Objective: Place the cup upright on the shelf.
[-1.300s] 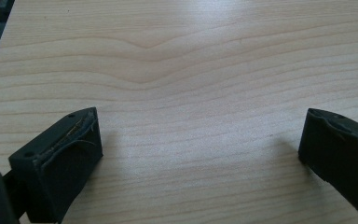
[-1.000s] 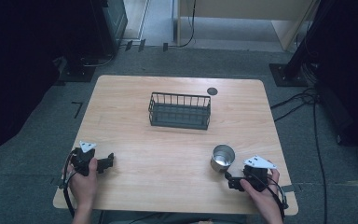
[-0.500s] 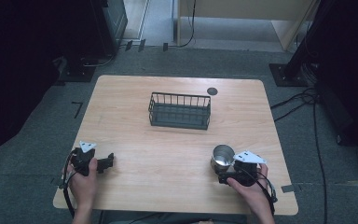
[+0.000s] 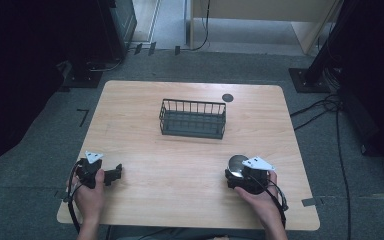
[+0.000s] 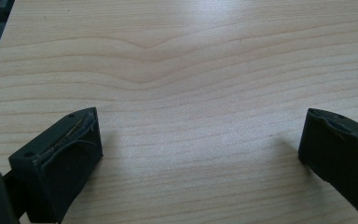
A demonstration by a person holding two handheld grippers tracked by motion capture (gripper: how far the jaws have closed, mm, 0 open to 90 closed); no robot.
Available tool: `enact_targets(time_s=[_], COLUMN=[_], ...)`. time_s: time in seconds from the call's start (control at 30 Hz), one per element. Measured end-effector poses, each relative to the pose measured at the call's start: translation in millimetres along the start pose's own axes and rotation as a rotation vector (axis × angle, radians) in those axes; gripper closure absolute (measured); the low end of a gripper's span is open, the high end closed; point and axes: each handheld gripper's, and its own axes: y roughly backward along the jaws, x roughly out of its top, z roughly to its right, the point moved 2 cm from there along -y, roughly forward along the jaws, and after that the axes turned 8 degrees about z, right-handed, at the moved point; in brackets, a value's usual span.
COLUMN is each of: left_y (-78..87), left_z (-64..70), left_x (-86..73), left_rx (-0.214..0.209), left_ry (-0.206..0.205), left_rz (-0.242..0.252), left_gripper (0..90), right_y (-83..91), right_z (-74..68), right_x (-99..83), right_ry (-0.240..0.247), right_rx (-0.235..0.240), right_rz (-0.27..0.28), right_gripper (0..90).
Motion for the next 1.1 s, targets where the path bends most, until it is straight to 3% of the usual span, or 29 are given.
enact_targets(time_s=[0.57, 1.1], left_y=[0.0, 0.0], left_z=[0.0, 0.0], left_x=[0.0, 0.0], left_rx=[0.0, 0.0], left_ry=[0.0, -0.001], left_rz=[-0.001, -0.001], left_gripper=[0.0, 0.0], right_y=[1.5, 2.7], right_z=[-2.9, -7.9], right_x=[4.5, 32.1], right_ry=[0.028, 0.038], right_rx=[-0.017, -0.003], right_rz=[0.026, 0.075], right_gripper=[18.1, 18.3])
